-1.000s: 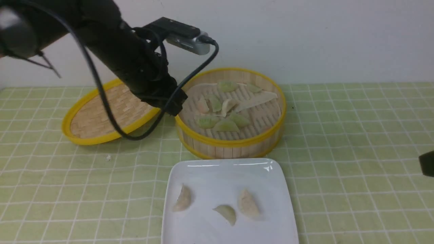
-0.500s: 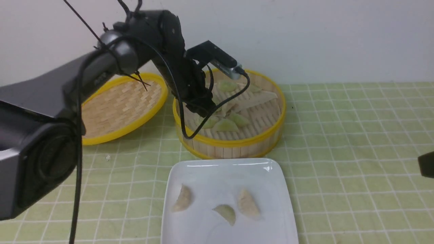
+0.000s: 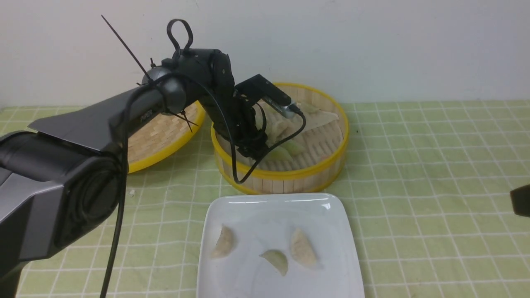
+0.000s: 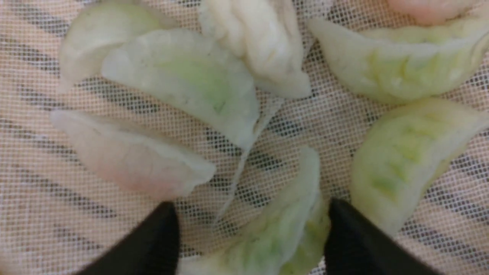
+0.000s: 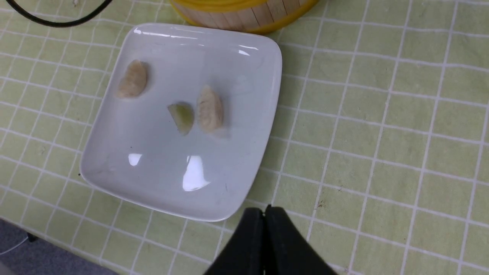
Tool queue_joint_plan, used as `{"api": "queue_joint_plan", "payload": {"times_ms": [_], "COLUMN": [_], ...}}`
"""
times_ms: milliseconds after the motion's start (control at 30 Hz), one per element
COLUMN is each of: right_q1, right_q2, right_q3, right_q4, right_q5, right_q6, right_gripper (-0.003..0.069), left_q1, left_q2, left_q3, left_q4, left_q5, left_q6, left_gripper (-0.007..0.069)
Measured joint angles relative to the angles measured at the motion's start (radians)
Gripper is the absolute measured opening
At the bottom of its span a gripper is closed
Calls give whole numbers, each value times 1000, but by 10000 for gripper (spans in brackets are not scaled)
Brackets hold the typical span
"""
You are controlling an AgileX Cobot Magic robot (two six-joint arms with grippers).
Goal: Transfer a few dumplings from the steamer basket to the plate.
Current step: Use the left arm to grab a dumpling from the steamer, then use the left arm to put the dumpling into the plate
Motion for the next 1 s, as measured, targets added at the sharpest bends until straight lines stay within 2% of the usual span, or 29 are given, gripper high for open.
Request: {"api": "queue_joint_plan", "payload": {"times_ms": [67, 100, 300, 567, 700, 833, 1000], "right_q1": [0, 0, 0, 0, 0, 0, 0], "right_q2": [0, 0, 0, 0, 0, 0, 0], "right_q3": [0, 0, 0, 0, 0, 0, 0], "right_q4": [0, 0, 0, 0, 0, 0, 0], "right_q5": [0, 0, 0, 0, 0, 0, 0], "right_q6": [0, 0, 0, 0, 0, 0, -11], "right_gripper": [-15, -15, -15, -15, -15, -15, -15], "left_q1": [-1, -2, -2, -2, -2, -21, -109], "left_q2": [-2, -5, -68, -314, -400, -495, -568], "left_q3": [0, 0, 1, 1, 15, 171, 466], "left_q4": [-1, 1, 6, 7, -18, -74, -92], "left_q5": [12, 22, 89, 288, 321, 320, 322], "left_q6": [-1, -1, -7, -164, -245, -320, -373], "left_gripper": [213, 196, 214, 214, 214, 214, 213]}}
